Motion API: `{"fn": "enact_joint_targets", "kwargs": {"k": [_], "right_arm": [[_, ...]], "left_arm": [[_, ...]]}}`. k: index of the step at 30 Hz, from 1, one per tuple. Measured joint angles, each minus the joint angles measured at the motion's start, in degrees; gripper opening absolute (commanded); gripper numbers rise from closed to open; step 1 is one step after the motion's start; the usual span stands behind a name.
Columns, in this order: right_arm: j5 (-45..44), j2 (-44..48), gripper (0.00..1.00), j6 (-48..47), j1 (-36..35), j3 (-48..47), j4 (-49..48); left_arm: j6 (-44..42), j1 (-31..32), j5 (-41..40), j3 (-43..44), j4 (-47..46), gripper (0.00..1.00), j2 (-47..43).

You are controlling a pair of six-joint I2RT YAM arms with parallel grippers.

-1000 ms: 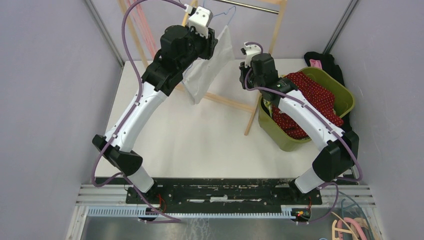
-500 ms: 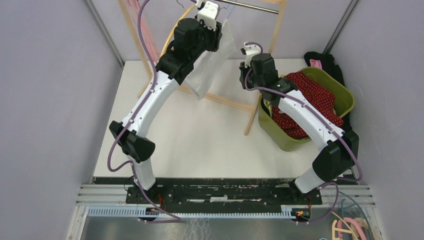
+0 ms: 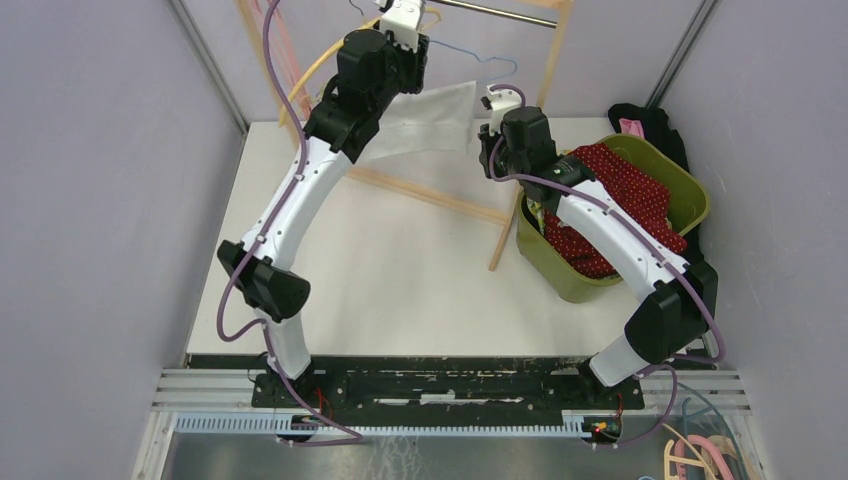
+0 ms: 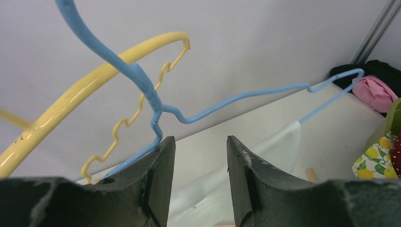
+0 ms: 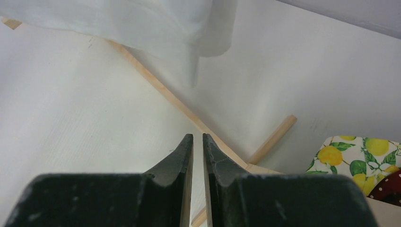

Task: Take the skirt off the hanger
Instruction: Pick up the hanger from the clothesline.

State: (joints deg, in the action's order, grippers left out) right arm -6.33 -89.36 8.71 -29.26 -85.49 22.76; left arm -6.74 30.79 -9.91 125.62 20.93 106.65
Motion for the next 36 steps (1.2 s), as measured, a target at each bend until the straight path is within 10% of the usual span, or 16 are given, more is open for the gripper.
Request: {"fn": "enact_joint_targets", "kwargs": {"k": [18, 36], "right_arm": [[0.6, -0.6, 0.18, 0.7, 0.0, 0.0, -0.4], [0.5, -0.6, 0.18, 0.2, 0.0, 0.0, -0.4]], "left_arm": [[0.0, -0.6, 7.5, -5.8, 0.8, 0.54, -14.8], [0.0, -2.3, 13.4, -8.1, 0.7, 0.71, -9.5]]}}
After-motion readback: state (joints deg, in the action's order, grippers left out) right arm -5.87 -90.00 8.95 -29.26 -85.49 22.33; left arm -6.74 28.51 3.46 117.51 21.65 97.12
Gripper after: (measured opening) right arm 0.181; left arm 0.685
